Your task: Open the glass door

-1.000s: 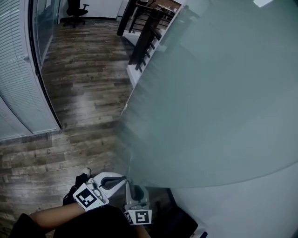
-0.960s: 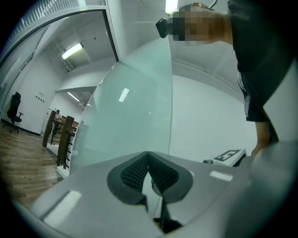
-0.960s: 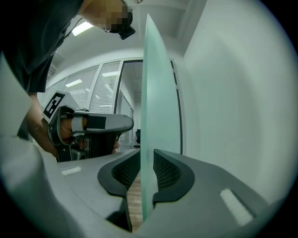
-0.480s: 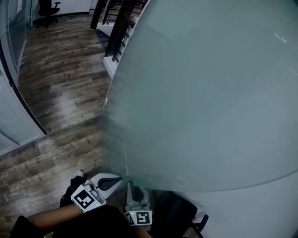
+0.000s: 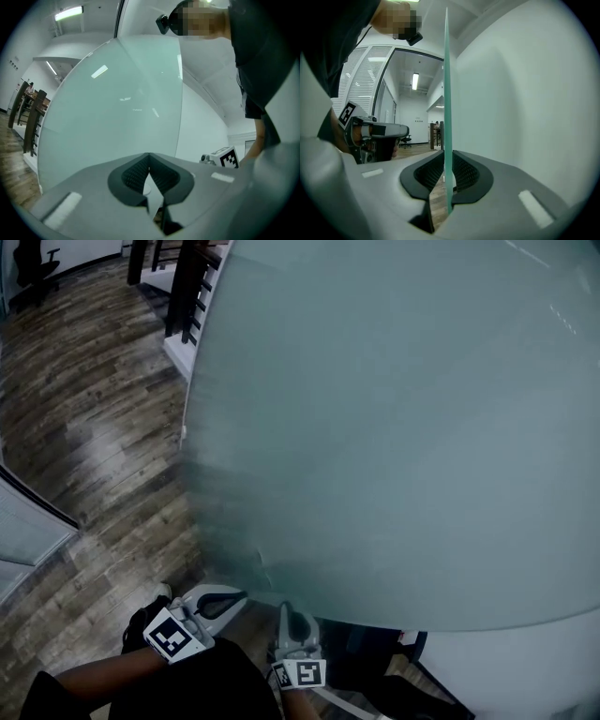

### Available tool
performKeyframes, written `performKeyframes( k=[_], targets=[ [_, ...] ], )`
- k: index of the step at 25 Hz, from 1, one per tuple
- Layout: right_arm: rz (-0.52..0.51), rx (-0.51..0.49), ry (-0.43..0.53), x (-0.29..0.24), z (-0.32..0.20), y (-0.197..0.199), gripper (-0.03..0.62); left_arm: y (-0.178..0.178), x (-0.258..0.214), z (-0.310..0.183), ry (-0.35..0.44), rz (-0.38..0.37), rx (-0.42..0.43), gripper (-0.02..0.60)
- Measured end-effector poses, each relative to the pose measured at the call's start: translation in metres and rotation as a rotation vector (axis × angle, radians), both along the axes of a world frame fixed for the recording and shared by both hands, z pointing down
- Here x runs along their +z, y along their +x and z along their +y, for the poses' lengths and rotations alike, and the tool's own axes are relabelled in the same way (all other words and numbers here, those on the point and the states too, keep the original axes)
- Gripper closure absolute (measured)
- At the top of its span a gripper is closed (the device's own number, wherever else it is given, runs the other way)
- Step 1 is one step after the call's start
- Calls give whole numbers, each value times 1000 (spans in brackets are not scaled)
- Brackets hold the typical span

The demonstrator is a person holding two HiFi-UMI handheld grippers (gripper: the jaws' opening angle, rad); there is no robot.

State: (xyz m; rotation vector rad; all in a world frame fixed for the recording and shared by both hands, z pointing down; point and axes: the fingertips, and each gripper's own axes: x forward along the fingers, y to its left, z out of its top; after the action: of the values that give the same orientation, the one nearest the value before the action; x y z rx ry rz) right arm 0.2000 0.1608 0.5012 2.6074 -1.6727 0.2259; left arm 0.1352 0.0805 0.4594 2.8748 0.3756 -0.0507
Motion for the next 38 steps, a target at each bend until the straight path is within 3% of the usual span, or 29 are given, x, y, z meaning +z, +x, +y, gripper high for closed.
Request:
performKeyframes(
  k=[19, 26, 33, 38],
  targets=[
    [-15, 122, -39, 5, 21, 36, 523, -12, 11, -20, -63, -44, 299, 581],
    [-38, 163, -46, 13, 25, 56, 516, -12, 30, -23, -75, -85, 292, 581],
    [-32, 139, -36, 17, 31, 64, 516, -2, 22, -13, -15, -58, 307, 581],
    [-41, 91, -40, 19, 27, 72, 519, 11, 23, -11, -29, -78, 282, 581]
  ],
)
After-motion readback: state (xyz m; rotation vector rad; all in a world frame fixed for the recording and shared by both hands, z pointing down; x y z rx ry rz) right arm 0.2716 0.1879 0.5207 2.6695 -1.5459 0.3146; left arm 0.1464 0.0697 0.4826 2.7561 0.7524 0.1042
